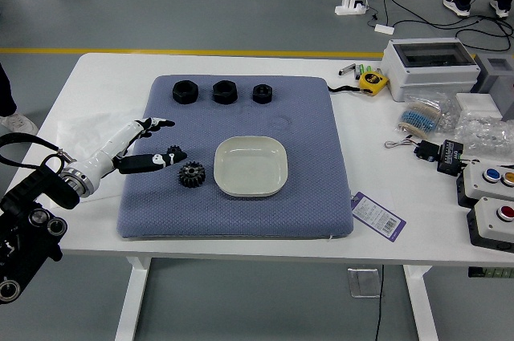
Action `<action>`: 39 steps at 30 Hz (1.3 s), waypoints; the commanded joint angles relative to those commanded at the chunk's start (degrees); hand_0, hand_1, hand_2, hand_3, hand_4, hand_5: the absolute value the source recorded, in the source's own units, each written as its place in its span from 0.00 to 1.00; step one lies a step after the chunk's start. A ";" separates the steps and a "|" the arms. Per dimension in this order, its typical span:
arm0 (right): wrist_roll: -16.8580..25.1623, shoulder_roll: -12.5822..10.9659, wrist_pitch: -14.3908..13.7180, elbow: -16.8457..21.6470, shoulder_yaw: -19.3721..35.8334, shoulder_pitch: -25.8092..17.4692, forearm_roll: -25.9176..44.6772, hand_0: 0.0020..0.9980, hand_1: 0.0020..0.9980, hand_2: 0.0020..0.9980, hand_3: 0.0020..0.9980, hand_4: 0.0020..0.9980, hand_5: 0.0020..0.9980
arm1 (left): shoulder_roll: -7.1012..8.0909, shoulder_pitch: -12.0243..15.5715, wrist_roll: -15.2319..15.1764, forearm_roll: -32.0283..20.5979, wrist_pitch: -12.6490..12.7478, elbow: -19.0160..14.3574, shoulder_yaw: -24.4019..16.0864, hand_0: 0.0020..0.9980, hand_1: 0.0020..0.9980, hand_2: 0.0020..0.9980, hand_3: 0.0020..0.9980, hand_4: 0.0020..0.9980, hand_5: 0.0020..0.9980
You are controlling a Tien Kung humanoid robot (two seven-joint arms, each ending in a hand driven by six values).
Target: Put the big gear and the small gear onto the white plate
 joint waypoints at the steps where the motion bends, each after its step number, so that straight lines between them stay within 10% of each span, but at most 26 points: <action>1: -0.01 0.00 0.00 0.00 0.00 0.01 -0.01 0.68 0.66 0.74 0.59 0.80 0.71 | 0.03 -0.26 0.03 0.40 0.10 0.22 0.24 0.86 0.89 0.92 0.84 0.89 0.35; 13: -0.28 0.05 -0.16 0.09 0.38 0.22 -0.74 0.68 0.66 0.74 0.59 0.80 0.71 | -2.84 -6.02 1.19 5.19 4.65 9.64 0.79 0.76 0.83 0.89 0.84 0.87 0.31; 39: -0.66 -0.03 -0.37 0.28 1.10 0.16 -1.88 0.68 0.66 0.74 0.59 0.80 0.71 | -5.13 -14.95 1.41 10.21 3.99 19.52 14.03 0.65 0.74 0.82 0.83 0.85 0.12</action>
